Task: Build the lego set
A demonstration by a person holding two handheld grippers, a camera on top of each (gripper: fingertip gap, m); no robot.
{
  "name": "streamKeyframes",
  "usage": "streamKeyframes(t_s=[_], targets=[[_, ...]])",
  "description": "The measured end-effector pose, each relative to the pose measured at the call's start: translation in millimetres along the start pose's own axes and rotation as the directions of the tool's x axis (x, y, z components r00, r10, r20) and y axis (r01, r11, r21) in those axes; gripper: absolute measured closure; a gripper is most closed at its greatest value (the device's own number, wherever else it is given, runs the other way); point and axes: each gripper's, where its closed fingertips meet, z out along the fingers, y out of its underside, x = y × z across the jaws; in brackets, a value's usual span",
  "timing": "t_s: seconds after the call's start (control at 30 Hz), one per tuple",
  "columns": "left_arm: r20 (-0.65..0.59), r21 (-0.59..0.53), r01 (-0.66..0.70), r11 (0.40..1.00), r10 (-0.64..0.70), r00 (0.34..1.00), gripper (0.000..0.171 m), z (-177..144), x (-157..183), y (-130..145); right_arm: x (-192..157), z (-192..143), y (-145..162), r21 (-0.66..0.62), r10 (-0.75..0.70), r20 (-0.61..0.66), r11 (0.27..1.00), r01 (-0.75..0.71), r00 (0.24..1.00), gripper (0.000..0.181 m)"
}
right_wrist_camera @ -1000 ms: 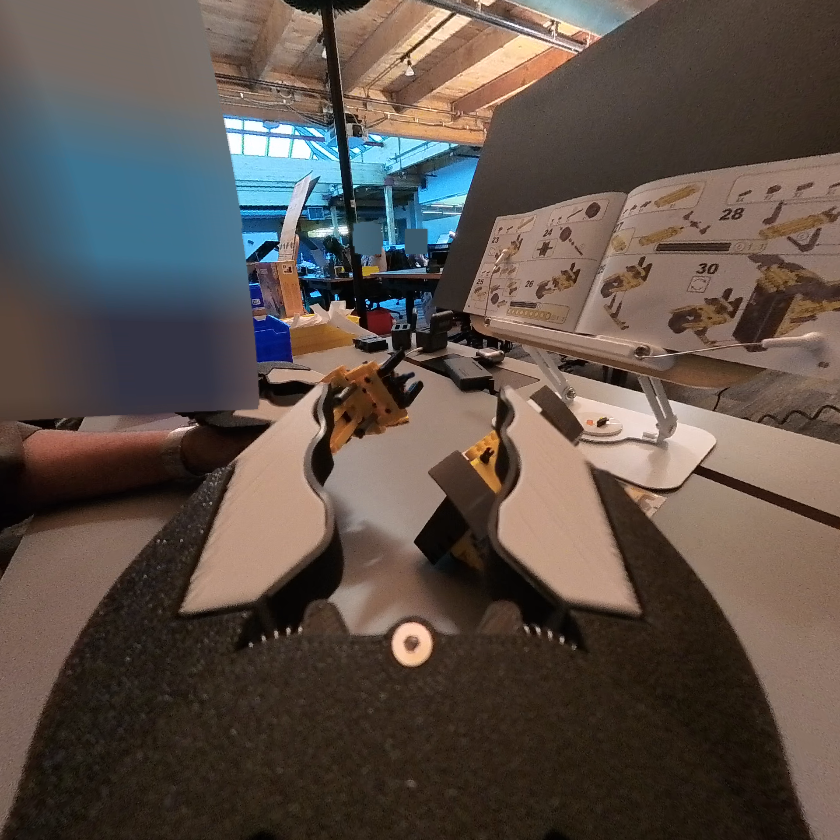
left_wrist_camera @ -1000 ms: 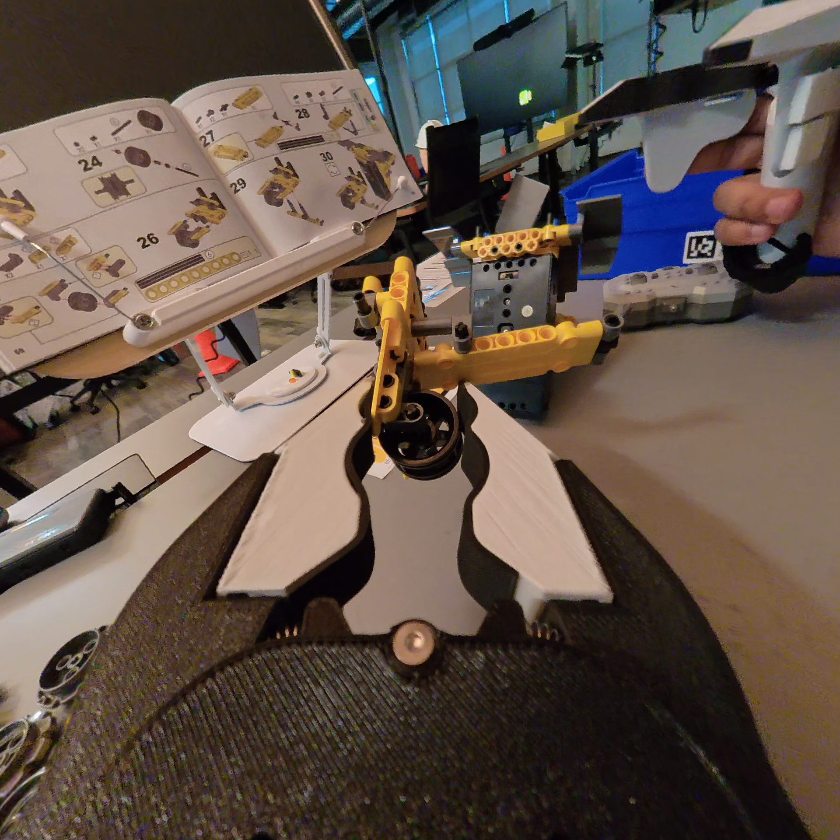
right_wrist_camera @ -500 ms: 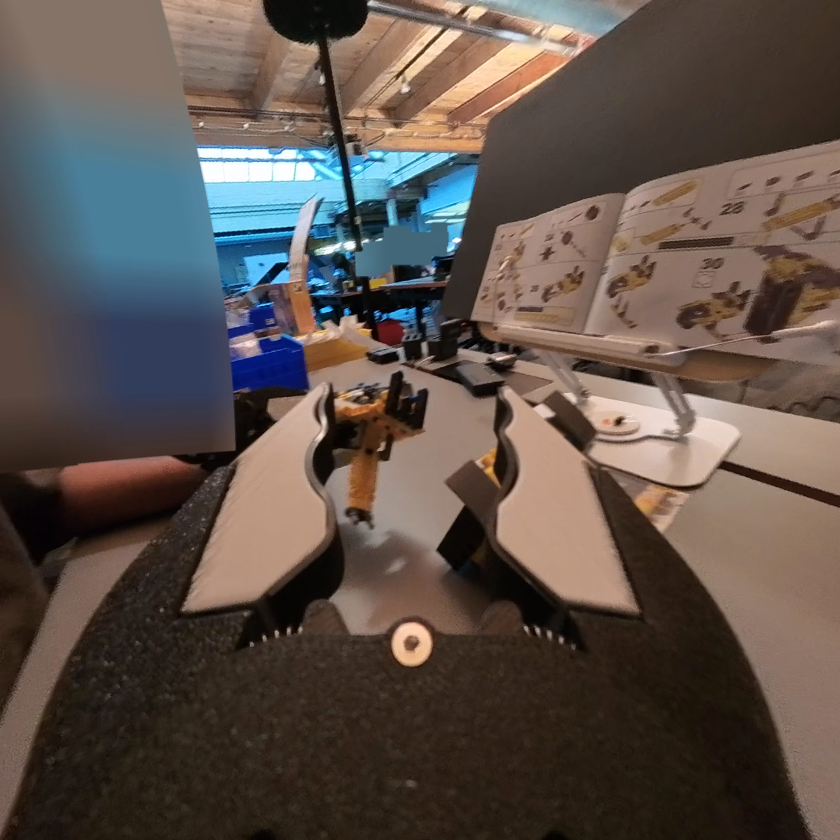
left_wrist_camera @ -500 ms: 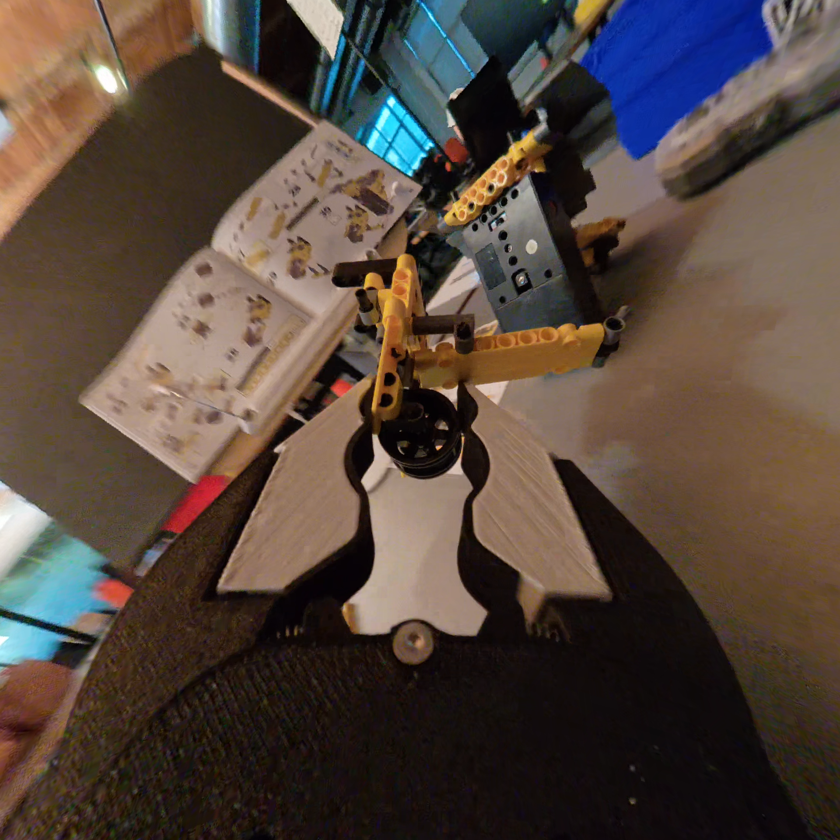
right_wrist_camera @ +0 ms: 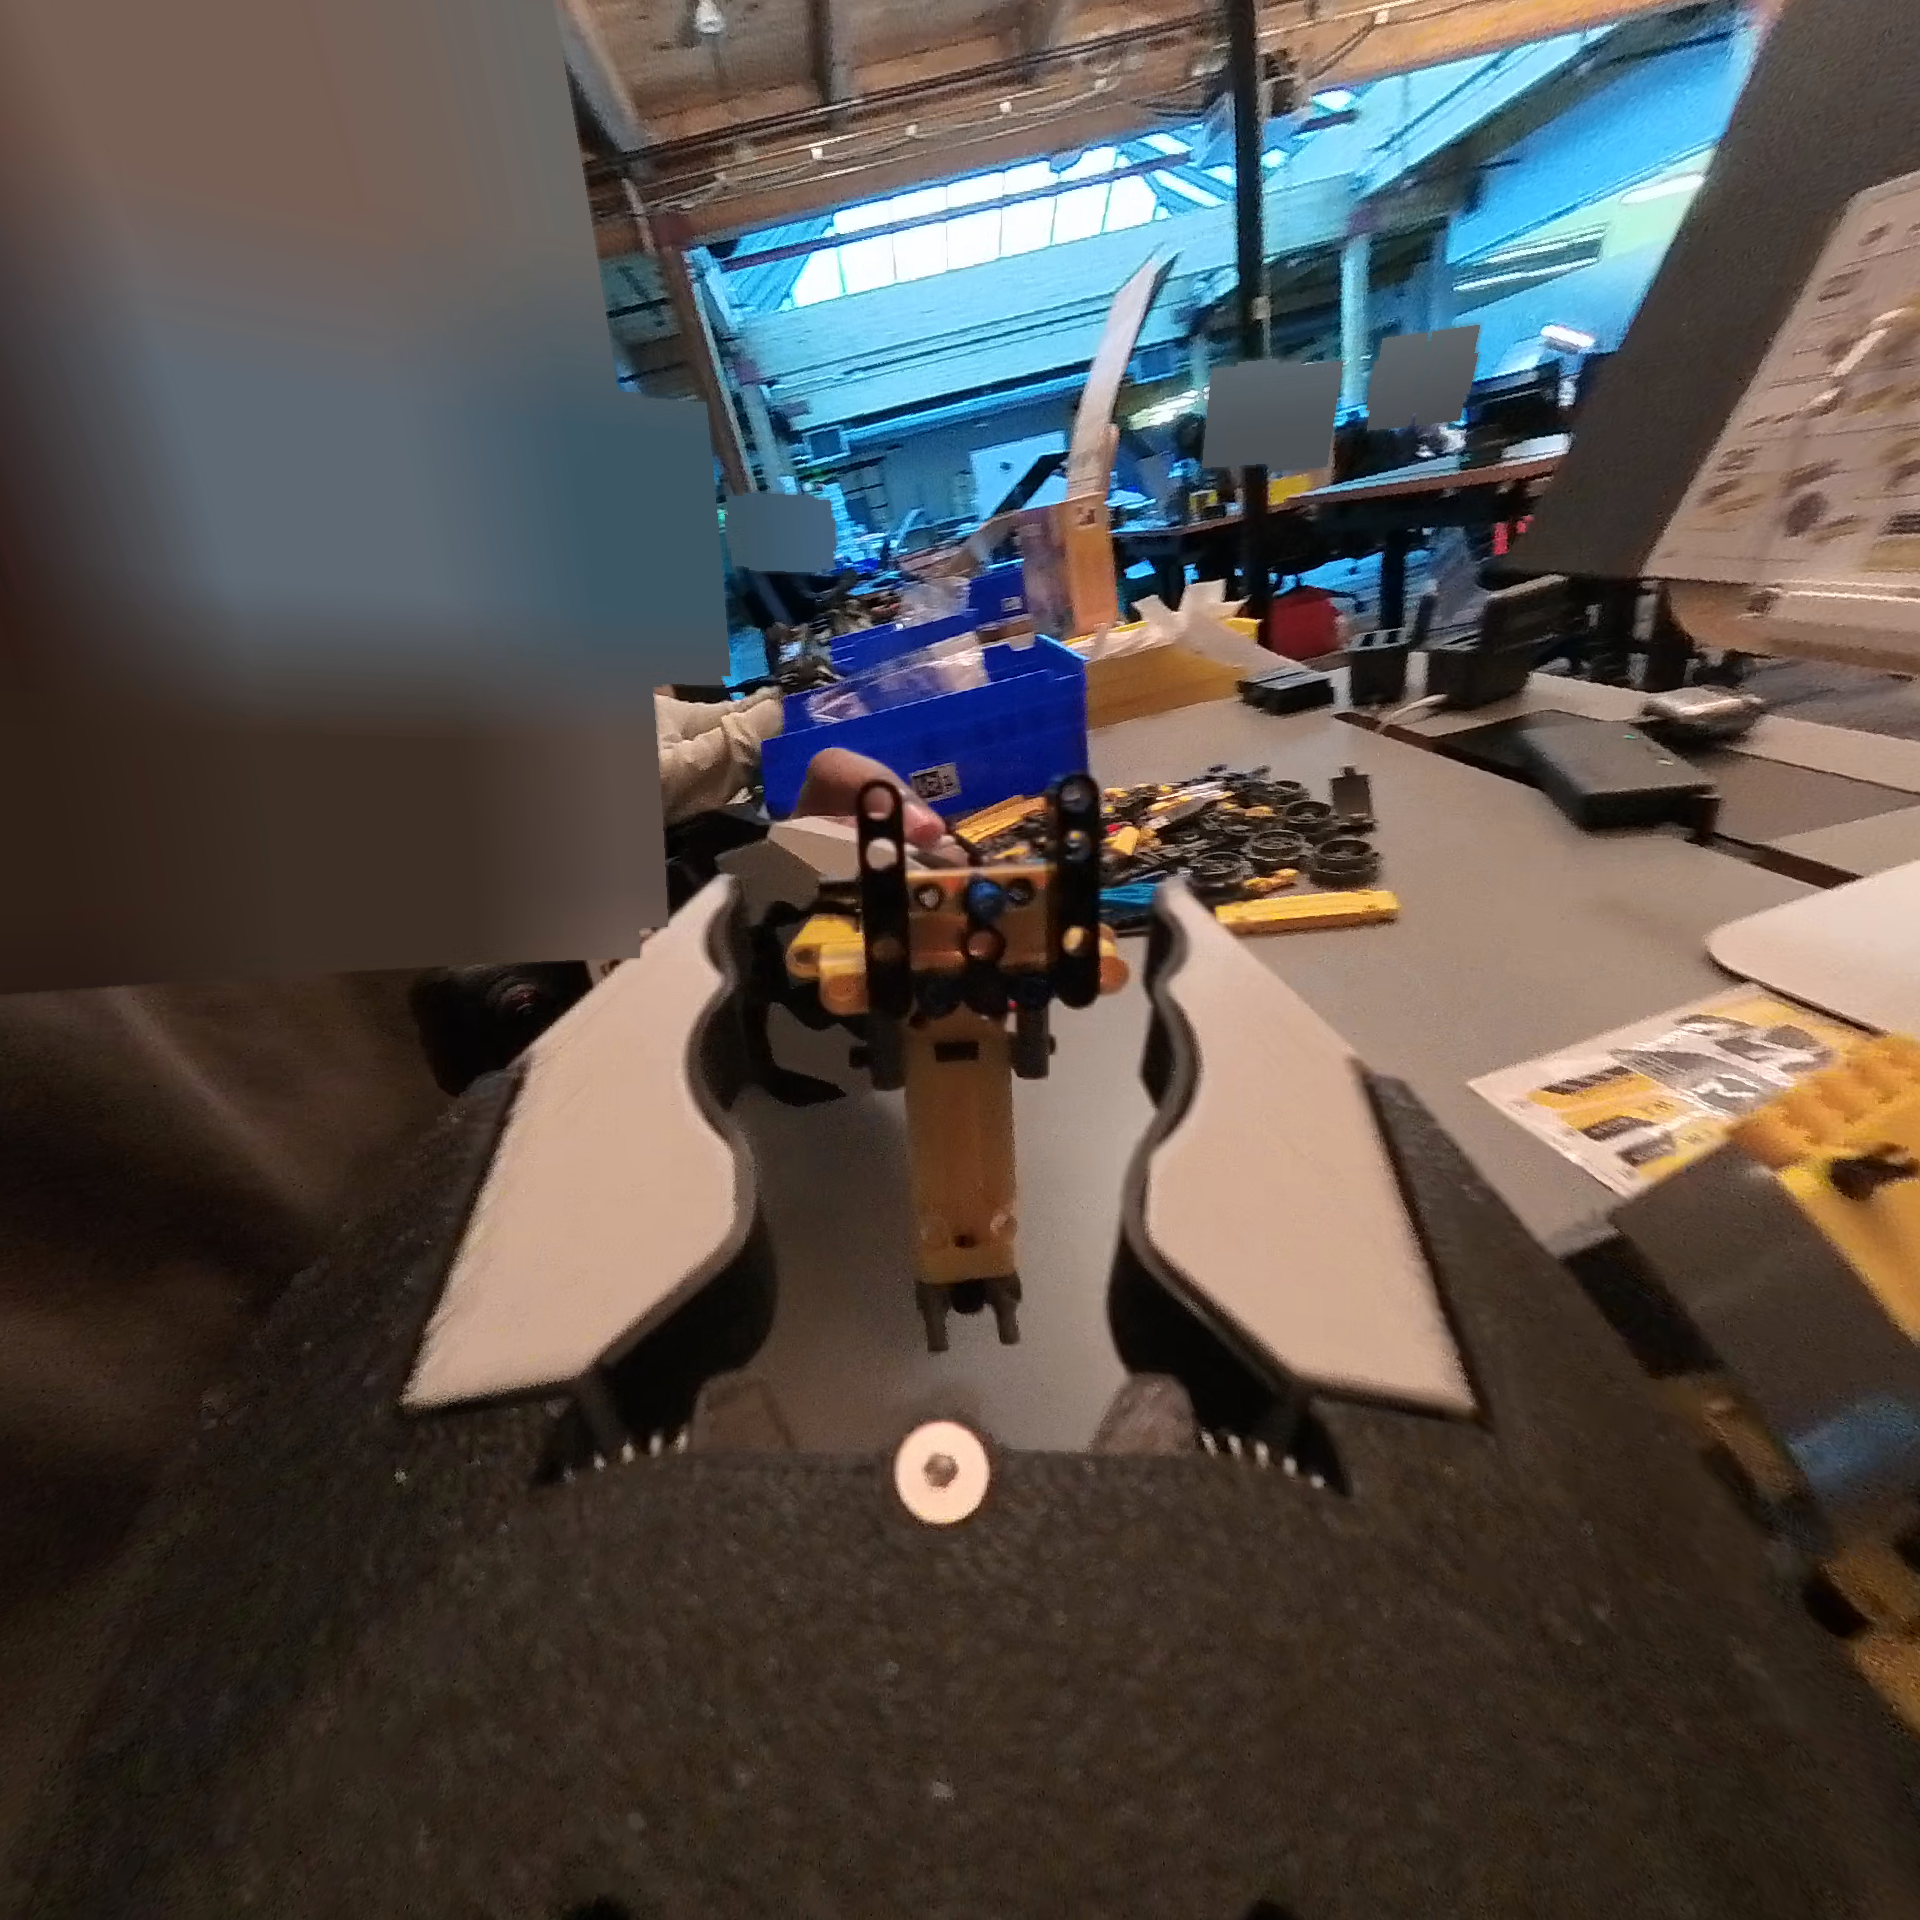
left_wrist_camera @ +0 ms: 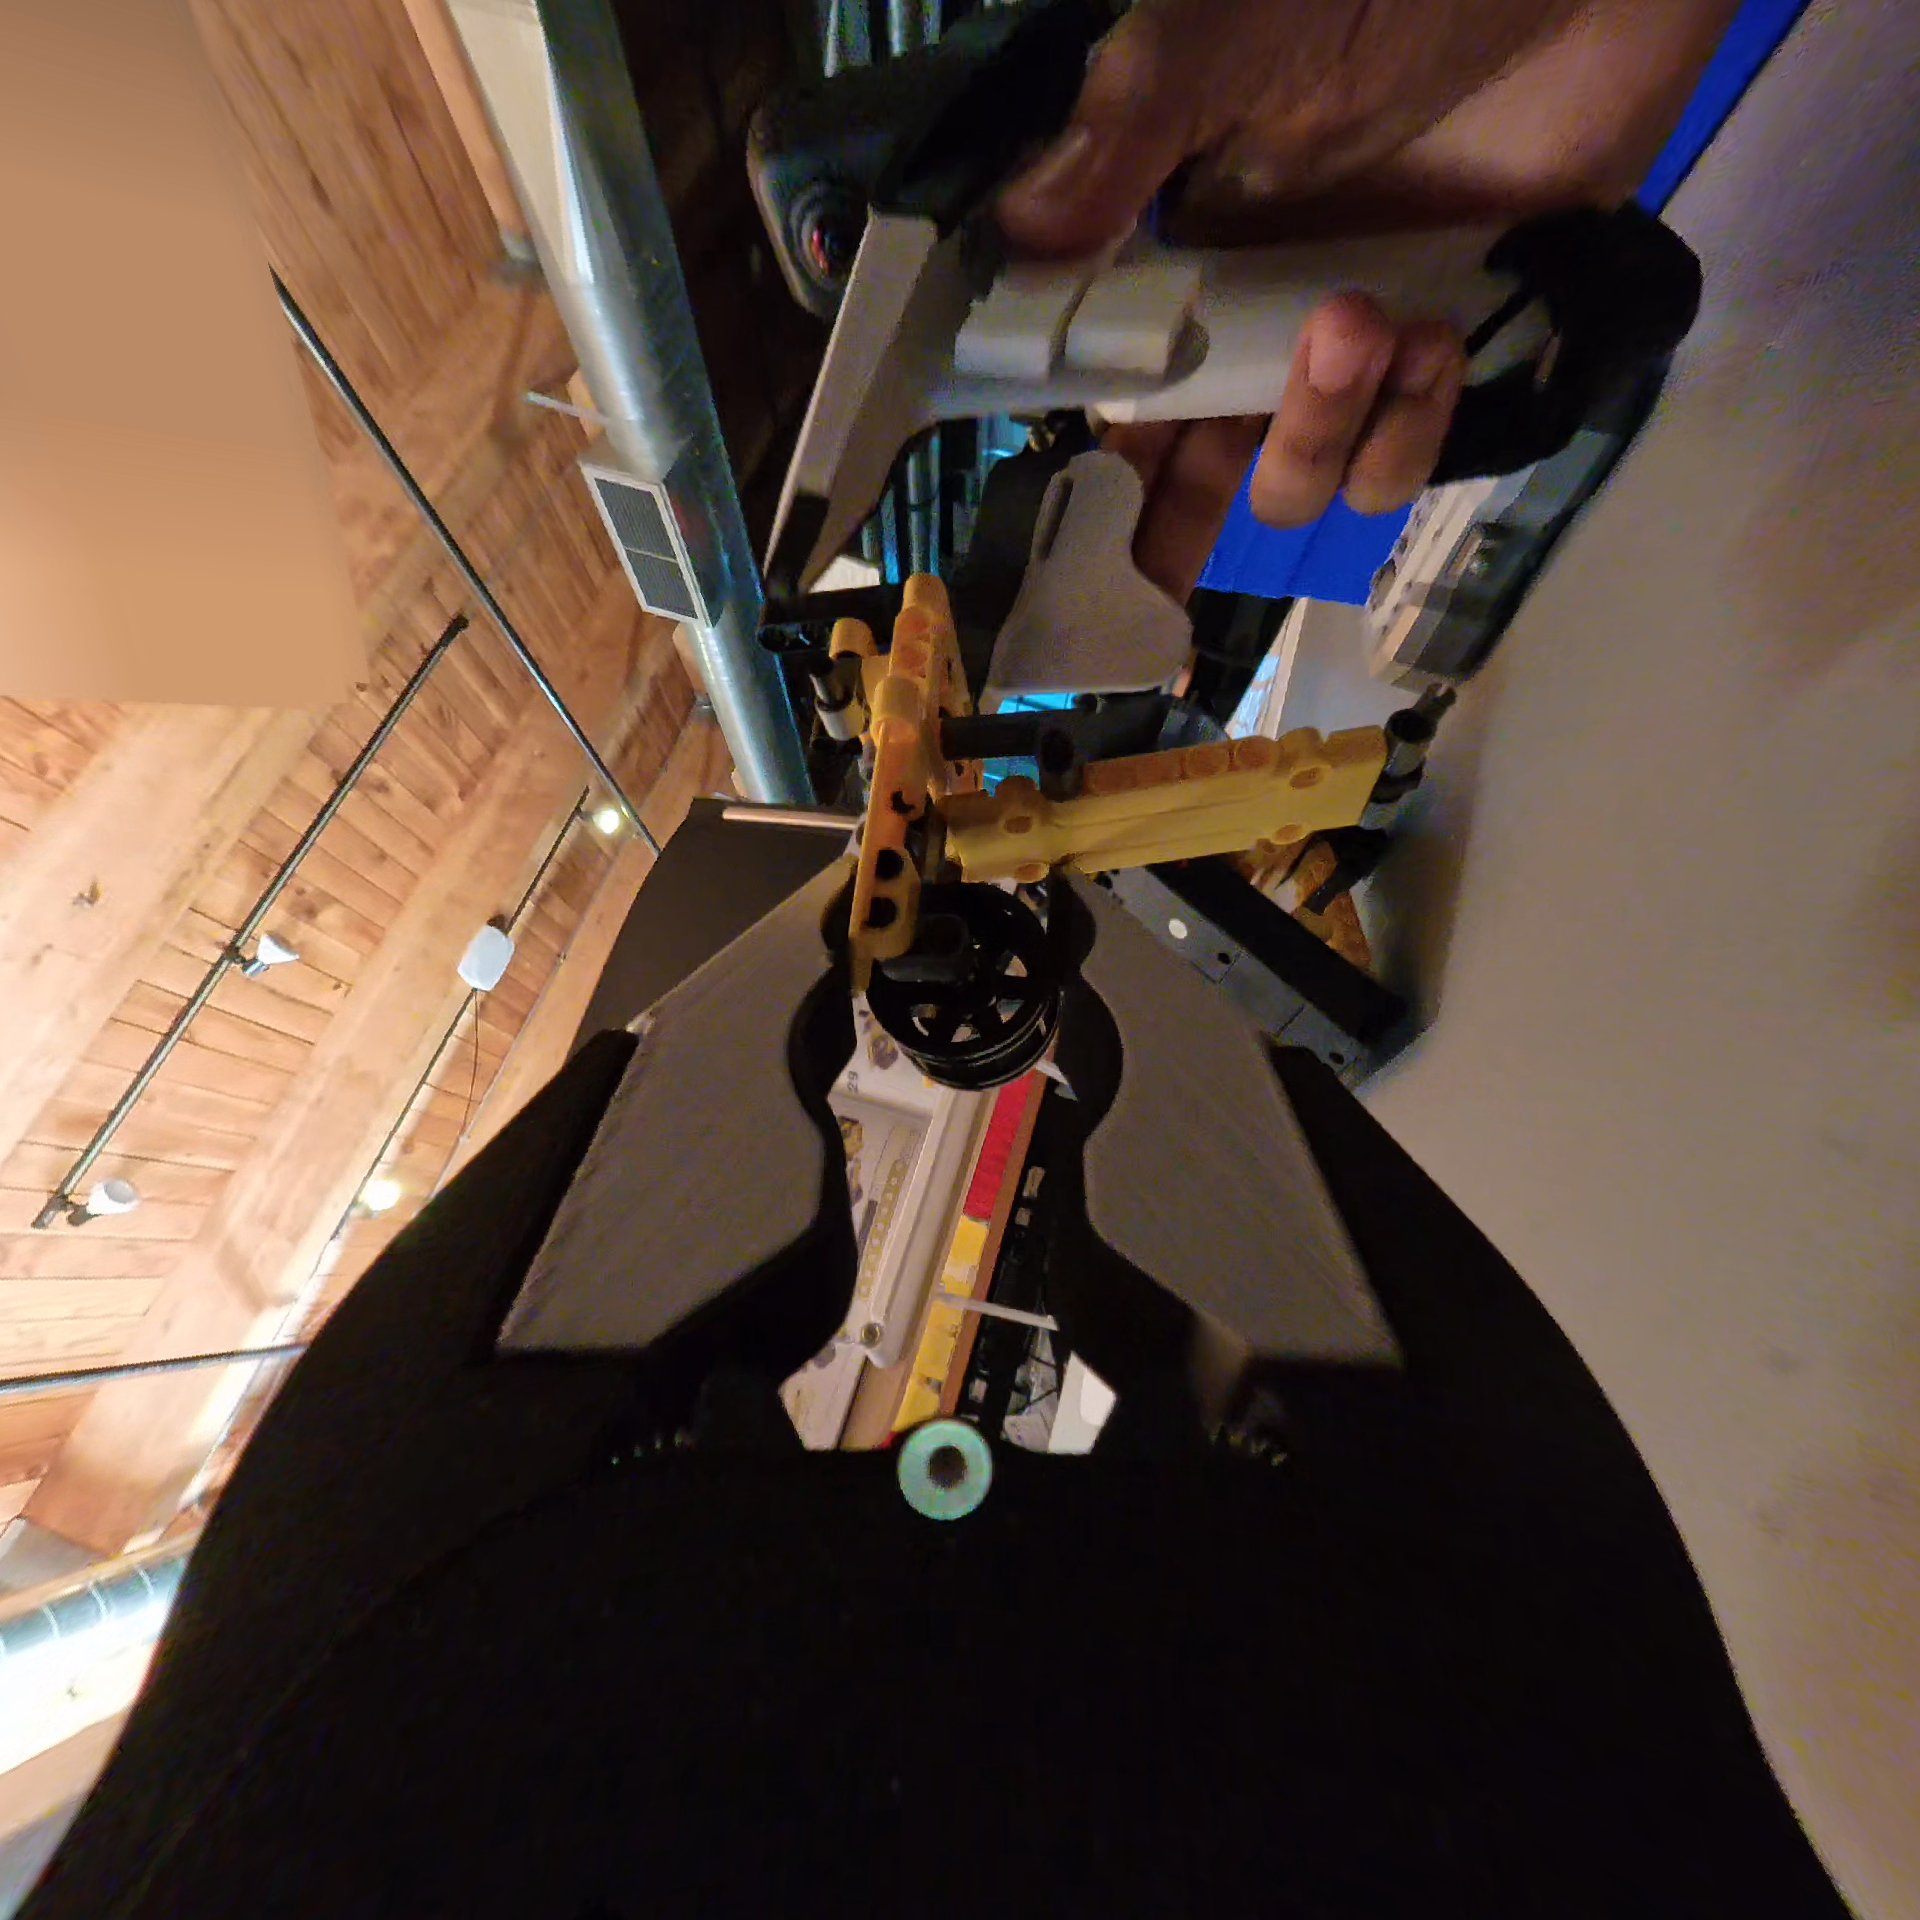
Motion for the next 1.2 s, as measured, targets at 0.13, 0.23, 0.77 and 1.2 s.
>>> streamKeyframes(t_s=[0.13,0.23,0.77,1.2], targets=[[-0.004,0.018,0.000,1.000,0.000,1.000,0.143,-2,1,-5,-4,1,0,0.020,0.004,0.030,1.000,-0.005,1.000,0.128],[-0.008,0.013,0.015,1.000,-0.015,1.000,0.143,-2,0,-5,-4,1,-1,0.038,0.005,0.038,0.999,-0.006,0.999,0.129],[-0.311,-0.134,0.671,0.730,-0.673,0.671,0.073,-3,25,13,12,-20,-21,0.123,0.050,-0.024,0.991,-0.047,0.998,0.137],[-0.402,-0.409,0.911,-0.055,-0.885,-0.234,0.060,5,19,-21,-7,10,10,-0.020,-0.035,0.019,0.999,0.036,0.999,0.137]])
